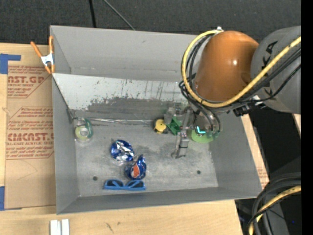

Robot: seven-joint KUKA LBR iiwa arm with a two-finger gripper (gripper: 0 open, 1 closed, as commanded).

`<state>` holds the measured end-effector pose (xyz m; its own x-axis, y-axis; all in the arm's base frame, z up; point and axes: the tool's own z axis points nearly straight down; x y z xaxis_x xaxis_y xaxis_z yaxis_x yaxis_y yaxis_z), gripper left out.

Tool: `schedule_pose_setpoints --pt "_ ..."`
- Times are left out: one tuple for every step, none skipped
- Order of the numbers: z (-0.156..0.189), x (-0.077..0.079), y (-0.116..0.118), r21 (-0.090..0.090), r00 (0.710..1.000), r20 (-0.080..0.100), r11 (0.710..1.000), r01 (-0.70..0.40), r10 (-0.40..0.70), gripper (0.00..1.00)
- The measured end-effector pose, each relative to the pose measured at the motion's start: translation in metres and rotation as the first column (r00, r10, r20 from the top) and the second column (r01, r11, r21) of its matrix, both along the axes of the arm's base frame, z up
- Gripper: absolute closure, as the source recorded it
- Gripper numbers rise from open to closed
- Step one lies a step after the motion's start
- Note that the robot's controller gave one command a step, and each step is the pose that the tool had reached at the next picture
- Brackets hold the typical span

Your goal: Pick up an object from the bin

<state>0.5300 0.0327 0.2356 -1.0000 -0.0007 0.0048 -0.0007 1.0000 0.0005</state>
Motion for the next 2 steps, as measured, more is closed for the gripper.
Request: schedule_pose_setpoints --pt "-0.090 0.058 -0.093 -0.003 0.999 0.003 0.999 0.052 -0.052 0.00" --pt "-0.115 0.054 -0.141 0.001 0.938 0.005 0.938 0.346 -0.346 0.00"
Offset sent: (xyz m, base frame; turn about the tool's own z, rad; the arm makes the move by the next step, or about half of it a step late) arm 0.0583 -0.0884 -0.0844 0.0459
